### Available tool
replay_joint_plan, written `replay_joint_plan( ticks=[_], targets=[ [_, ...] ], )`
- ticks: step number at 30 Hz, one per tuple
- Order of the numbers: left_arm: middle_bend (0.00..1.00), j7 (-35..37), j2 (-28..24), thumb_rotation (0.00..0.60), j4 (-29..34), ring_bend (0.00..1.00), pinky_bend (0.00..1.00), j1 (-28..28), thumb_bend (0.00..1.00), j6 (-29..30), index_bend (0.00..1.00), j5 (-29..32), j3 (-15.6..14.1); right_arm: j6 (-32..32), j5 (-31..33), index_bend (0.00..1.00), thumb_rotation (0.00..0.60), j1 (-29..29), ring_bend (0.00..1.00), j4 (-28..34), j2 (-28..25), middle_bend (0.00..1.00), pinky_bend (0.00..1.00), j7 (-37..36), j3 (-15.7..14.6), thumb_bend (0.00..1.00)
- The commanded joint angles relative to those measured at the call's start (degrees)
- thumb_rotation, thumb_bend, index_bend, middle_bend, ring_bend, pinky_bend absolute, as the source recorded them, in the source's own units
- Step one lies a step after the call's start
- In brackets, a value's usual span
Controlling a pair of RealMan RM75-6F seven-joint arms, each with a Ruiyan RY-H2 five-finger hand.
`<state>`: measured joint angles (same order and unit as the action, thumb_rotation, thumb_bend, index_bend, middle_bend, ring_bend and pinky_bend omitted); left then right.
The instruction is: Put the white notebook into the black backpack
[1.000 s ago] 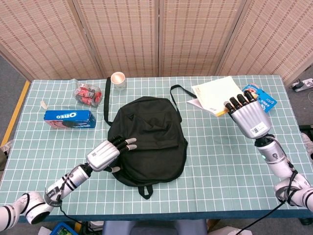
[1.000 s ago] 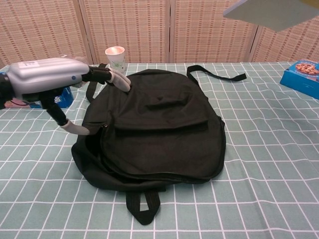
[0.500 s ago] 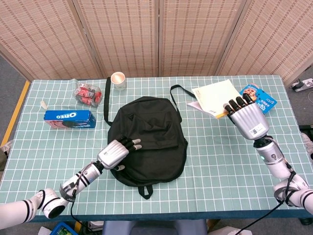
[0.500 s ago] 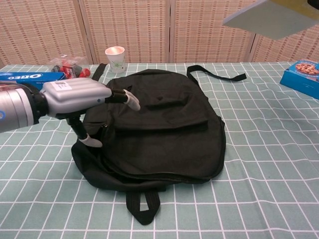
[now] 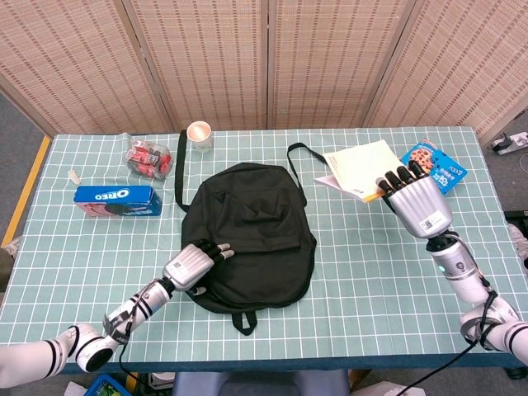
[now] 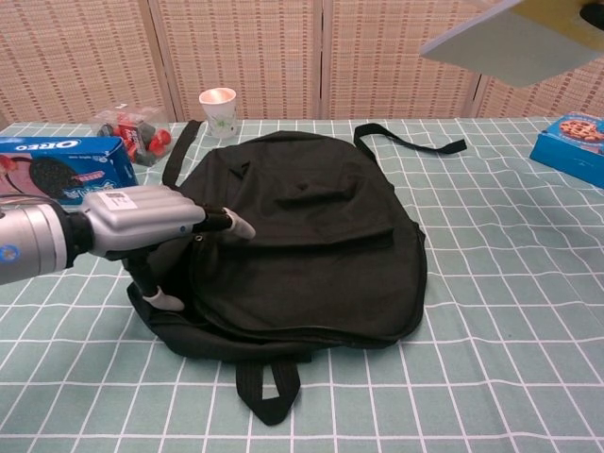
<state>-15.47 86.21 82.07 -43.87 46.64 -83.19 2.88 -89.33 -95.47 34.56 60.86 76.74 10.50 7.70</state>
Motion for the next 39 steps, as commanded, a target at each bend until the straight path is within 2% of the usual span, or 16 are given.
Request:
replay_joint_plan(
  ticks=[1,11,15,16,18,21,26,31,36,39],
  targets=[
    [0.14,1.6,1.1,0.600,-1.1,0.18,0.18,-0.5,0.16,-0.3,0.14,0.0,0.1,-0.1,-0.1,0.88,0.600,-0.2,0.55,0.3,-0.2,0.64,0.46,0.2,0.1,0.42],
    [0.15,14.7,5.6,0.600,-6.9,0.18,0.17,-1.5,0.16,2.6,0.38,-3.4,0.5,-0.3,0.1,0.88,0.600,-1.2,0.55,1.3,-0.8,0.64,0.46,1.0,0.5,0.42],
    [0.16,19.8,6.5,0.600,-9.2,0.18,0.18,-2.0,0.17,3.0,0.42,-4.2,0.3,-0.4,0.1,0.88,0.600,-1.3,0.55,1.3,-0.7,0.64,0.46,1.1,0.7,0.42],
    [0.17,20.8,6.6,0.600,-9.6,0.19,0.18,-2.0,0.20,3.4,0.43,-4.5,0.3,-0.3,0.1,0.88,0.600,-1.3,0.55,1.3,-0.7,0.64,0.46,1.1,0.8,0.42],
    [0.19,23.2,7.0,0.600,-10.5,0.21,0.18,-1.9,0.34,4.6,0.47,-5.1,0.2,-0.2,0.0,0.88,0.600,-1.3,0.55,1.1,-0.7,0.64,0.46,1.1,0.9,0.42],
    [0.22,26.3,7.2,0.600,-11.7,0.24,0.18,-1.9,0.46,6.1,0.54,-6.5,-0.2,-0.2,0.0,0.88,0.600,-1.2,0.55,1.1,-0.6,0.64,0.46,1.0,1.1,0.42],
    [0.26,30.6,8.1,0.600,-12.7,0.27,0.17,-1.6,0.49,7.7,0.67,-6.4,-0.1,-0.4,-0.1,0.88,0.600,-1.2,0.55,1.2,-0.5,0.64,0.46,0.9,1.4,0.42],
    [0.27,31.9,7.9,0.600,-12.7,0.27,0.17,-2.0,0.53,6.2,0.73,-5.4,-0.2,-0.8,-0.1,0.88,0.600,-1.4,0.55,1.5,-0.7,0.64,0.46,0.7,1.7,0.42],
    [0.31,34.0,8.1,0.600,-12.0,0.28,0.18,-0.8,0.58,8.2,0.77,-2.0,2.5,-2.3,-0.3,0.88,0.600,-1.9,0.55,2.7,-1.2,0.64,0.46,0.0,2.2,0.42],
    [0.32,36.9,6.4,0.600,-9.3,0.28,0.18,-0.1,0.59,8.5,0.77,1.1,4.8,-2.9,-1.2,0.88,0.600,-2.7,0.55,4.7,-1.8,0.64,0.46,-0.6,1.4,0.42]
  ],
)
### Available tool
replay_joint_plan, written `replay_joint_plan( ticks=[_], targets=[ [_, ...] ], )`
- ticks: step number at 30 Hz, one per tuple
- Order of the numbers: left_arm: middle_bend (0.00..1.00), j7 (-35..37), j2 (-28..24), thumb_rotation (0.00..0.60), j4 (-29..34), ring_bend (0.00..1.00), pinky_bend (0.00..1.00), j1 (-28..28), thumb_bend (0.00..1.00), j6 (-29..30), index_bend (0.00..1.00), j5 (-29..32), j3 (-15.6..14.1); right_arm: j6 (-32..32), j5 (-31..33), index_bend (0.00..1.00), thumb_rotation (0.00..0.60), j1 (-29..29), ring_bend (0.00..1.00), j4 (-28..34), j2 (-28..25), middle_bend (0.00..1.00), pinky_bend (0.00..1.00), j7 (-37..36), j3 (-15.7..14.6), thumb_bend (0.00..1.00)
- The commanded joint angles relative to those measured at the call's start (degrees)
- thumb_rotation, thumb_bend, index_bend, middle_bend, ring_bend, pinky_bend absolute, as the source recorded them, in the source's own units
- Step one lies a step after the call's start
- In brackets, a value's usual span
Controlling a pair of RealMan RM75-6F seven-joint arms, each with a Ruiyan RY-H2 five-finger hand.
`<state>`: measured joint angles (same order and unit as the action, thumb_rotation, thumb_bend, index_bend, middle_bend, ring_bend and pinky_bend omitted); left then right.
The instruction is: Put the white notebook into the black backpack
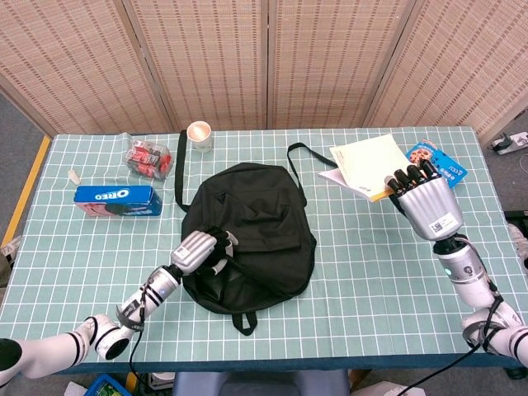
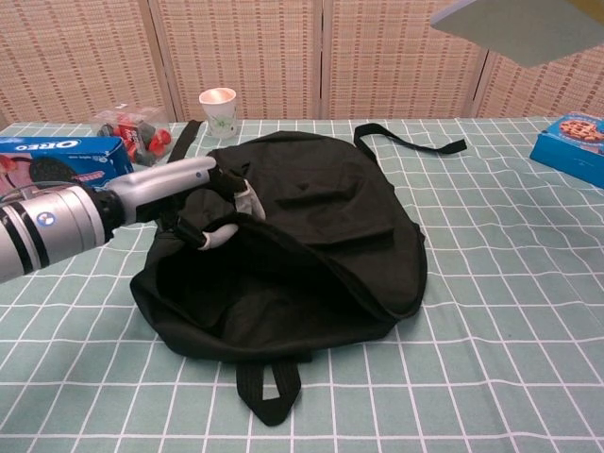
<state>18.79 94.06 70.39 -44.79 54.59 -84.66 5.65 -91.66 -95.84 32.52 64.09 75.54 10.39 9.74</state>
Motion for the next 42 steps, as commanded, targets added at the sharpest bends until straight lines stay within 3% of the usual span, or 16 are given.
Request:
replay_joint_plan(
  ticks=[1,4,12,20,23,31,42],
  targets=[
    [0.32,3.8,-2.2,0.600,3.5,0.28,0.18,1.1,0.59,0.3,0.77,3.7,2.8,-1.1,-1.5,0.88,0.600,-0.9,0.55,2.0,-0.8,0.64,0.46,-0.3,-1.0,0.42],
    [0.33,6.2,-4.7,0.600,7.2,0.28,0.18,1.8,0.59,-0.1,0.78,7.7,5.7,-3.2,-3.9,0.88,0.600,-1.5,0.55,4.3,-1.5,0.64,0.46,0.0,-1.7,0.42],
    [0.33,4.3,-6.4,0.600,15.4,0.23,0.17,2.7,0.59,-0.3,0.79,22.0,13.6,-6.7,-10.8,0.88,0.600,-3.0,0.56,14.7,-3.2,0.64,0.46,0.6,-4.5,0.42],
    [0.33,-5.0,-4.9,0.600,18.8,0.17,0.15,0.2,0.60,0.6,0.79,36.0,18.4,-6.7,-17.3,0.88,0.600,-4.4,0.56,26.8,-5.0,0.64,0.46,1.0,-7.7,0.42],
    [0.33,-7.7,-4.1,0.600,18.5,0.17,0.15,-1.0,0.60,0.7,0.79,40.5,19.6,-5.9,-19.2,0.88,0.600,-4.7,0.57,29.9,-5.2,0.64,0.47,1.0,-8.4,0.42],
    [0.33,-11.9,-2.6,0.600,15.9,0.15,0.12,-2.9,0.60,0.4,0.79,45.1,20.4,-1.4,-20.4,0.88,0.600,-3.7,0.58,35.4,-3.2,0.64,0.50,-1.5,-9.0,0.41],
    [0.33,-12.3,-3.0,0.600,16.4,0.15,0.10,-2.6,0.60,-0.1,0.79,49.1,22.1,11.4,-17.4,0.88,0.600,0.1,0.58,32.6,4.6,0.65,0.54,3.3,-7.4,0.41]
  ],
)
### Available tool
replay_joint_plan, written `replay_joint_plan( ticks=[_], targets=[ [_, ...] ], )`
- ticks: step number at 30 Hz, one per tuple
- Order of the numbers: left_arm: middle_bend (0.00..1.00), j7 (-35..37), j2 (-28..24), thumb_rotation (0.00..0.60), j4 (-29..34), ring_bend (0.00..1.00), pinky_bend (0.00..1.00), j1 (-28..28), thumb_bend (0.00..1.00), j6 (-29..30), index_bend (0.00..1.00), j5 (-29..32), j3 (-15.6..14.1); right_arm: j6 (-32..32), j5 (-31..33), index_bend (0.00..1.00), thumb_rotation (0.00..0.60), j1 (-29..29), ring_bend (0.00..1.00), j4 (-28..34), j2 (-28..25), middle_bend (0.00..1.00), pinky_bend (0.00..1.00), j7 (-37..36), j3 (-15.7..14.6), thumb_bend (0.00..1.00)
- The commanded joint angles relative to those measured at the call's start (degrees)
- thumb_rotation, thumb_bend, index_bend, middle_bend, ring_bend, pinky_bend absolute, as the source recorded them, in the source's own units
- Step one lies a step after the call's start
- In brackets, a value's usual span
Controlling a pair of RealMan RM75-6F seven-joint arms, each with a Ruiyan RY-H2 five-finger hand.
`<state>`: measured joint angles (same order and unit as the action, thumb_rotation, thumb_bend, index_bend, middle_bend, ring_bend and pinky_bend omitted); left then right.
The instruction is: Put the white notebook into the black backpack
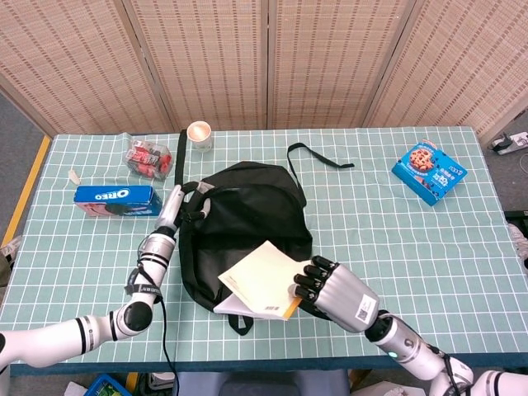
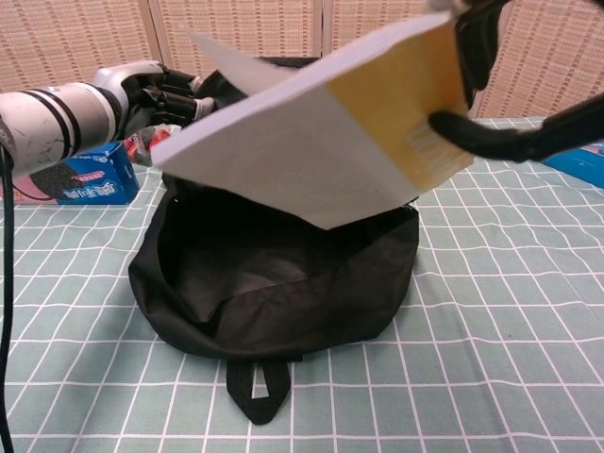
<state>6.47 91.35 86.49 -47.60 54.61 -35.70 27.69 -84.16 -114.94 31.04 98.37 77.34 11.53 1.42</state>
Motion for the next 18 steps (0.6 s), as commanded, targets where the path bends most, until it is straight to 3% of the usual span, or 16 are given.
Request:
replay_joint_plan(
  ticks=[1,9,18],
  targets=[
    [0.33,0.1,-0.4,0.600,0.5,0.15,0.10,0.3,0.60,-0.1,0.79,0.2,0.1,5.1,2.3,0.88,0.600,2.0,0.58,-2.1,3.5,0.65,0.55,2.6,1.1,0.41],
    [0.33,1.0,-1.4,0.600,1.8,0.14,0.10,1.5,0.60,-0.6,0.79,-0.1,0.3,12.4,5.1,0.88,0.600,6.4,0.58,-8.6,9.9,0.65,0.58,4.3,3.2,0.41],
    [0.33,2.1,-2.5,0.600,2.7,0.14,0.10,2.7,0.60,-1.1,0.79,-0.7,0.2,16.7,3.9,0.90,0.600,10.6,0.60,-17.7,15.3,0.66,0.61,8.0,3.3,0.41]
  ],
)
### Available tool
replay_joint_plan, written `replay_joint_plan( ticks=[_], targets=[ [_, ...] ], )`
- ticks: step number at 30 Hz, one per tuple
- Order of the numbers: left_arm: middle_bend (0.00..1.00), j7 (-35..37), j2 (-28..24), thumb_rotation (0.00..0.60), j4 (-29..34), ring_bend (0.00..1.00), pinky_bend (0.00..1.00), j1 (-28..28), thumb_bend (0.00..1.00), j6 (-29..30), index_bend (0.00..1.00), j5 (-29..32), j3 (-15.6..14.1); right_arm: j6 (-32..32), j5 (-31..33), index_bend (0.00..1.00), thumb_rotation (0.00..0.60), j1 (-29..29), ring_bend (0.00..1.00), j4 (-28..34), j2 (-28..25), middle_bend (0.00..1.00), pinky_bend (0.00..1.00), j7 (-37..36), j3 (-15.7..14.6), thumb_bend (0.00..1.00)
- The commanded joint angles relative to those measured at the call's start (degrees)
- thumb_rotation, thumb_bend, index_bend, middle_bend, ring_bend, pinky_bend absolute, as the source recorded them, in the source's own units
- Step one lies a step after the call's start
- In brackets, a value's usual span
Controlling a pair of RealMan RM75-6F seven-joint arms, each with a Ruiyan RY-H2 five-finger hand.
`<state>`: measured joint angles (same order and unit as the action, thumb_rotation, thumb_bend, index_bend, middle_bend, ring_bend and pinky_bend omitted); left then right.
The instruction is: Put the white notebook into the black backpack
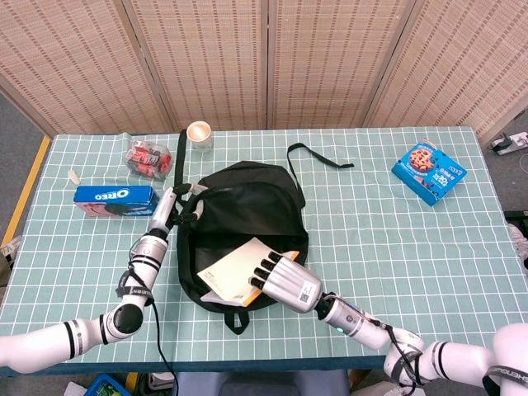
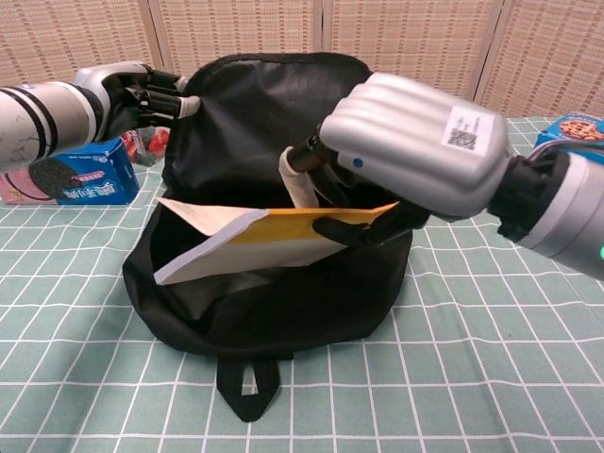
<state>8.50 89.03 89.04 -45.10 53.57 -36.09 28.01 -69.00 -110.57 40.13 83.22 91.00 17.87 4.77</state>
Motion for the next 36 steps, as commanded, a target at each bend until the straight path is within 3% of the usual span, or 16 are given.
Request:
replay_joint_plan(
  ticks=[1,13,23,36],
  targets=[
    [0.33,0.1,-0.3,0.600,0.2,0.14,0.10,0.3,0.60,-0.1,0.79,-0.6,-0.3,1.8,-0.8,0.90,0.600,1.9,0.60,-3.3,1.9,0.66,0.61,2.3,-0.2,0.41],
    [0.33,1.8,-1.8,0.600,1.5,0.14,0.10,2.0,0.60,-1.0,0.79,-2.9,-1.2,5.0,1.2,0.96,0.600,2.8,0.65,-7.5,4.1,0.70,0.66,12.1,-0.3,0.41],
    [0.33,2.6,-2.6,0.600,2.4,0.14,0.10,2.9,0.60,-0.8,0.79,-3.9,-1.4,4.3,5.0,1.00,0.600,0.2,0.81,-7.5,5.9,0.81,0.86,20.6,0.0,0.48],
    [0.33,3.2,-4.1,0.600,4.3,0.14,0.10,3.7,0.60,-1.1,0.79,-4.8,-1.8,-0.1,12.6,1.00,0.600,-3.5,0.86,-6.2,10.2,0.82,0.94,16.9,1.9,0.48]
  ],
)
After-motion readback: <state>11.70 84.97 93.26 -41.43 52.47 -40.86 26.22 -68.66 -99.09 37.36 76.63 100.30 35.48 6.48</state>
